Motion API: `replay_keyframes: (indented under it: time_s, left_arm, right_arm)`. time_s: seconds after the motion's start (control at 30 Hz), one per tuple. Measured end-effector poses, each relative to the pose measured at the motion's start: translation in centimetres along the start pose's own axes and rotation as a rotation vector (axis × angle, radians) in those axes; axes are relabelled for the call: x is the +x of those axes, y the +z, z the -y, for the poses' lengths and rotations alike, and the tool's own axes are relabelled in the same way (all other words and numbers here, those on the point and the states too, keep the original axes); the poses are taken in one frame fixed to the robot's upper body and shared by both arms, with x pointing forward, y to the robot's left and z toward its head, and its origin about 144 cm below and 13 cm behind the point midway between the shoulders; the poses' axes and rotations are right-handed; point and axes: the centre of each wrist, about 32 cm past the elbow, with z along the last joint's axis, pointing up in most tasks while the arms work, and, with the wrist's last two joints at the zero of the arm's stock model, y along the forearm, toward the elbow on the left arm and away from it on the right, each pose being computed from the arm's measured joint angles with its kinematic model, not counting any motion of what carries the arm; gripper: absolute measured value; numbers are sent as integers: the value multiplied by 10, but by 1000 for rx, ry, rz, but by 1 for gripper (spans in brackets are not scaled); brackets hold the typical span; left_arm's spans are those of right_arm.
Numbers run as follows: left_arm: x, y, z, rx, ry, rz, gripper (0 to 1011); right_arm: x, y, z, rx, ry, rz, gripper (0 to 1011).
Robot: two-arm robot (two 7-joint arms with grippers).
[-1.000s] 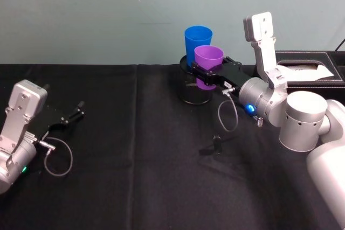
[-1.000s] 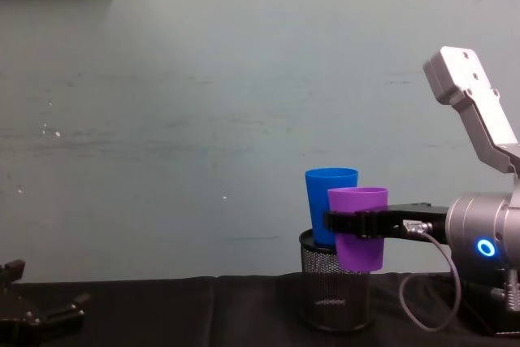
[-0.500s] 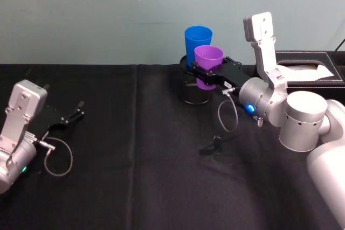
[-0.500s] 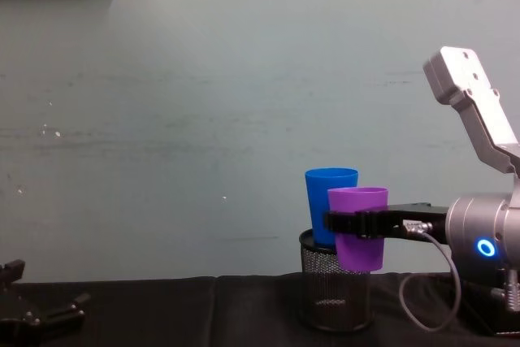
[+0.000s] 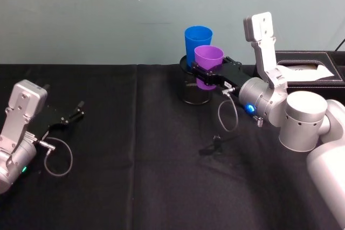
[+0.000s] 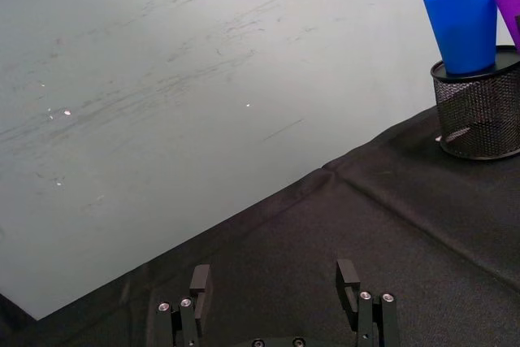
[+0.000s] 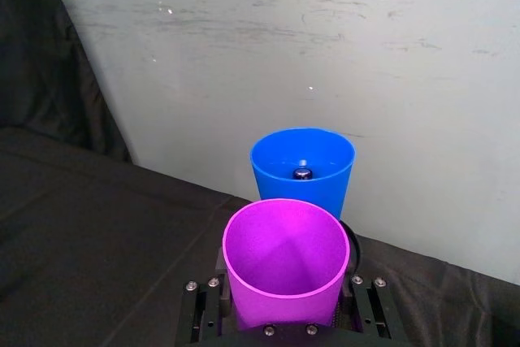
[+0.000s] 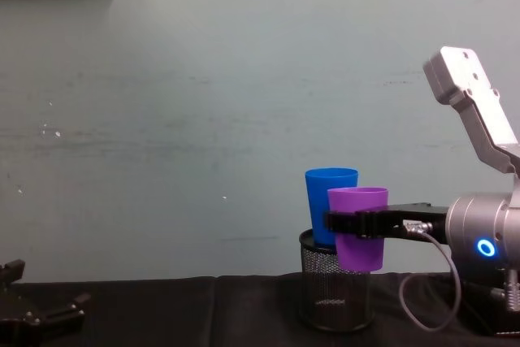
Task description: Pick up one cup with a gripper and tap it against the other cup.
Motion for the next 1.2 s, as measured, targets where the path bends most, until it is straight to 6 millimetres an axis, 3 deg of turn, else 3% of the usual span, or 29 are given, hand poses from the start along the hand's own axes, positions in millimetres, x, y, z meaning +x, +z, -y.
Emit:
replay_keyframes:
  time_s: [1.2]
  left_arm:
    - [0, 0, 0, 0, 0, 0, 1000]
  right_arm:
    - [0, 0, 0, 0, 0, 0, 716]
